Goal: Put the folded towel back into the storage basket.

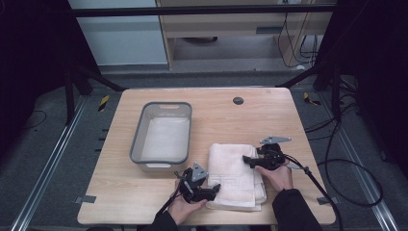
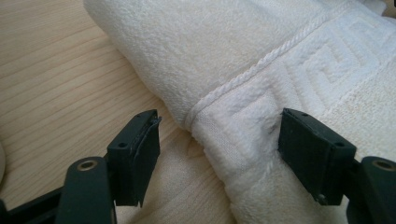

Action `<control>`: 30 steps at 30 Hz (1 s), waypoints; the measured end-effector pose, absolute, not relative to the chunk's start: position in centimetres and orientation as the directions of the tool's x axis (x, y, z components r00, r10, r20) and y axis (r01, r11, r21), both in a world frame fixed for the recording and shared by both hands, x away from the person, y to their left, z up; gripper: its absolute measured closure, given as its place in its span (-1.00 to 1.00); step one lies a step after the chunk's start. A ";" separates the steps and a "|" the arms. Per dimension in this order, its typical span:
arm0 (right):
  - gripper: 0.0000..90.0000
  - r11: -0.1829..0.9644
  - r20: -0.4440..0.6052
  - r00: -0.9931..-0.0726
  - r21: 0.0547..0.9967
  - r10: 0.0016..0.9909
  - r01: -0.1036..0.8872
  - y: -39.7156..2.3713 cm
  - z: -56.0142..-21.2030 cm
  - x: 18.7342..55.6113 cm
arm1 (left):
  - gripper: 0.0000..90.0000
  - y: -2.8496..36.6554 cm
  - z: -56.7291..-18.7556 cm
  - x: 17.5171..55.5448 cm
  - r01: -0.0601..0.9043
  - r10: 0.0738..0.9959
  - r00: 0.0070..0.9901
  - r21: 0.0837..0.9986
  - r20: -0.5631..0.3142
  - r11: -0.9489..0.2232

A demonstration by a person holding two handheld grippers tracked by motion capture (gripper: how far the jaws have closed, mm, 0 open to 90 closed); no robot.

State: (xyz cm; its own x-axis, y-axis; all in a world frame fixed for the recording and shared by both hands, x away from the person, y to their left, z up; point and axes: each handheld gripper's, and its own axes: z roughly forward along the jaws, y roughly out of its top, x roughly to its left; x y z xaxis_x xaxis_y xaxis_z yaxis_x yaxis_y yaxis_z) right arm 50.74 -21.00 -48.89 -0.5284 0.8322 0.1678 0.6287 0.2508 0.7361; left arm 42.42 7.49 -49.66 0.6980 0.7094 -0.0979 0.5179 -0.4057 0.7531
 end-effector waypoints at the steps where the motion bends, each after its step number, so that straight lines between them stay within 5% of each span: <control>1: -0.41 0.252 0.168 -0.529 0.735 0.832 0.629 -21.0 -48.9 50.8 | -0.37 7.4 -49.7 42.4 0.522 0.710 0.697 0.751 -0.102 -0.404; 18: -0.35 0.235 0.211 -0.511 0.701 0.833 0.673 -20.8 -49.5 51.1 | -0.31 7.3 -50.0 43.2 0.571 0.695 0.698 0.719 -0.170 -0.397; 30: -0.14 0.206 0.273 -0.506 0.681 0.818 0.702 -20.9 -49.7 51.4 | -0.03 7.2 -49.8 43.4 0.588 0.666 0.714 0.701 -0.215 -0.404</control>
State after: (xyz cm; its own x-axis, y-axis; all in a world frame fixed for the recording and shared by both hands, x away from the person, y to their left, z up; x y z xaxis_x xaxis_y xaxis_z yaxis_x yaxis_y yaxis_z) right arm 51.35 -20.95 -49.68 -0.5057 0.8182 0.2735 0.7023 0.2063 0.6813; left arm 43.43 7.22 -49.81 0.7142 0.6661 -0.2151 0.5881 -0.4042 0.7006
